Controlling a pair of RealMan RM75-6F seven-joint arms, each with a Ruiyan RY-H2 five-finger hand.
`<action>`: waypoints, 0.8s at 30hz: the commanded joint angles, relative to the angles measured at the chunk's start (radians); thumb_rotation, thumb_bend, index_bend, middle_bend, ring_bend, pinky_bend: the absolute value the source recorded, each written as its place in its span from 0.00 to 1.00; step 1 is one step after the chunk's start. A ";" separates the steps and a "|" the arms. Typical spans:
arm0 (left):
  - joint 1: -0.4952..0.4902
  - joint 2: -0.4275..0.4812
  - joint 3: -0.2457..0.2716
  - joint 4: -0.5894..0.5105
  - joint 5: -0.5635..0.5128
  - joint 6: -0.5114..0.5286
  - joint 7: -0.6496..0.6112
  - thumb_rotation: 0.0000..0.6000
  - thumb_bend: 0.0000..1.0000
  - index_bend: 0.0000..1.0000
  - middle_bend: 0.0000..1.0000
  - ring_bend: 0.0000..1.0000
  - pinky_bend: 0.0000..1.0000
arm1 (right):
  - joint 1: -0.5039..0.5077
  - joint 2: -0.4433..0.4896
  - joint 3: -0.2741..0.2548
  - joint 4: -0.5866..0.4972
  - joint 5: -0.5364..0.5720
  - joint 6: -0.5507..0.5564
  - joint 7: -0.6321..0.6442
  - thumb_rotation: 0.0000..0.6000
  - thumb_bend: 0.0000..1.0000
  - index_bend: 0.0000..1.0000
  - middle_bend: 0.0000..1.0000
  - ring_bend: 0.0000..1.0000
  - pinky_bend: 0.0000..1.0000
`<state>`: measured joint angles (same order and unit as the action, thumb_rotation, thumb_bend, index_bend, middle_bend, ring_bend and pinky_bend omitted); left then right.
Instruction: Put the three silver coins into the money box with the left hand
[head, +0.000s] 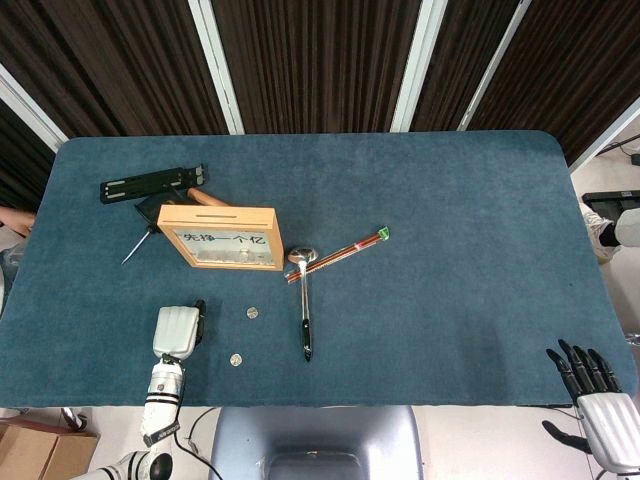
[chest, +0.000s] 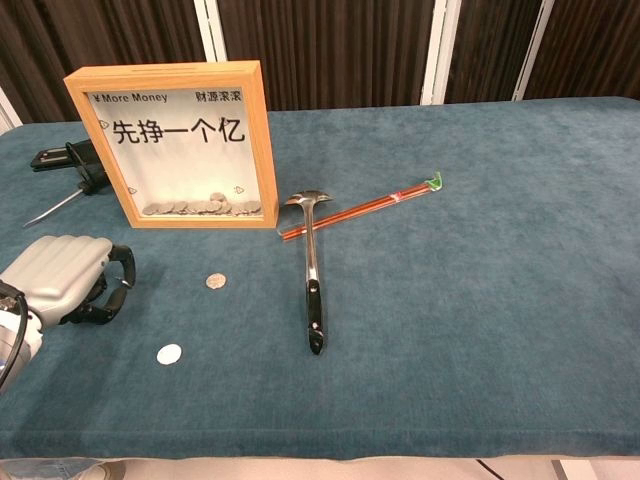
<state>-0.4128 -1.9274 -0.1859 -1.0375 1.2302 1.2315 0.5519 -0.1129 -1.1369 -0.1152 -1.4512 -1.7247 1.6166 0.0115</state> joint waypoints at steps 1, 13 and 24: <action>-0.005 -0.006 -0.003 0.012 0.002 0.003 -0.016 1.00 0.39 0.56 1.00 1.00 1.00 | 0.001 0.001 0.000 -0.001 0.001 -0.002 0.000 1.00 0.05 0.00 0.00 0.00 0.00; -0.011 0.010 -0.003 0.015 0.026 0.031 -0.055 1.00 0.40 0.57 1.00 1.00 1.00 | 0.004 0.000 0.000 -0.006 0.004 -0.014 -0.011 1.00 0.05 0.00 0.00 0.00 0.00; -0.010 0.040 -0.004 -0.029 0.029 0.041 -0.069 1.00 0.40 0.58 1.00 1.00 1.00 | 0.006 0.002 0.000 -0.011 0.008 -0.022 -0.018 1.00 0.05 0.00 0.00 0.00 0.00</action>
<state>-0.4240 -1.8926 -0.1906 -1.0574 1.2559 1.2688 0.4894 -0.1066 -1.1351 -0.1149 -1.4619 -1.7164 1.5943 -0.0066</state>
